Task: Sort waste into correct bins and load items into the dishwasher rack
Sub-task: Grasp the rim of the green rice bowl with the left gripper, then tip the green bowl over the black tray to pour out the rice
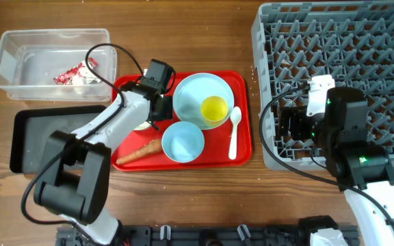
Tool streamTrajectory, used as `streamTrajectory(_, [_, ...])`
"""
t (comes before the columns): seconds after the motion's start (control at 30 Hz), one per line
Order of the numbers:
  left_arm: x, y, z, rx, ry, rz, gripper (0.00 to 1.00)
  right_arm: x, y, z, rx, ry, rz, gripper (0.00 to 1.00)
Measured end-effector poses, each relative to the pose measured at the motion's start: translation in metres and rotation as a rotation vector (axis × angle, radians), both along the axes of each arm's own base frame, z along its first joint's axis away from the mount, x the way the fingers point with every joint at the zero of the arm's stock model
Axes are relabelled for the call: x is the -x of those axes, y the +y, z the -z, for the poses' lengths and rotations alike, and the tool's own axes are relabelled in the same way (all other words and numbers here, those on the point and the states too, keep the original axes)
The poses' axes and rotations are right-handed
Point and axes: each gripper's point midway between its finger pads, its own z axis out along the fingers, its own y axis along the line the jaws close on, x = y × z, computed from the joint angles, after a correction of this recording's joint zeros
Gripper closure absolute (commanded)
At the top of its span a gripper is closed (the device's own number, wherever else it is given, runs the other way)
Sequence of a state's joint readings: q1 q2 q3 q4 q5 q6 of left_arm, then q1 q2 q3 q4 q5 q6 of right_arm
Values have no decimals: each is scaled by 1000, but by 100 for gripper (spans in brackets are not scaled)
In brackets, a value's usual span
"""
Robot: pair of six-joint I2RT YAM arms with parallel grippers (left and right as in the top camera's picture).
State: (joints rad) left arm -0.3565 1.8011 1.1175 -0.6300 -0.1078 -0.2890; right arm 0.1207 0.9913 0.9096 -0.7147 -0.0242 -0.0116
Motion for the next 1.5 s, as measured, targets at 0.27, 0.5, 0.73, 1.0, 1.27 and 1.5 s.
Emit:
streamTrajectory(0.27, [21, 5, -27, 9, 23, 3, 96, 0, 0, 0, 0, 1, 0, 0])
streamTrajectory(0.5, [35, 9, -67, 33, -24, 5, 96, 0, 0, 0, 0, 2, 0, 0])
streamTrajectory(0.73, [47, 43, -105, 54, -81, -83, 96, 1, 0, 1, 0, 3, 0, 0])
streamTrajectory(1.0, [35, 108, -113, 236, -101, -317, 96, 1, 0, 1, 1, 6, -1, 0])
streamTrajectory(1.27, [30, 160, -136, 565, -194, -442, 96, 4, 0, 4, 2, 22, 0, 0])
streamTrajectory(1.5, [25, 167, -142, 768, -225, -445, 96, 5, -1, 5, 3, 28, -1, 0])
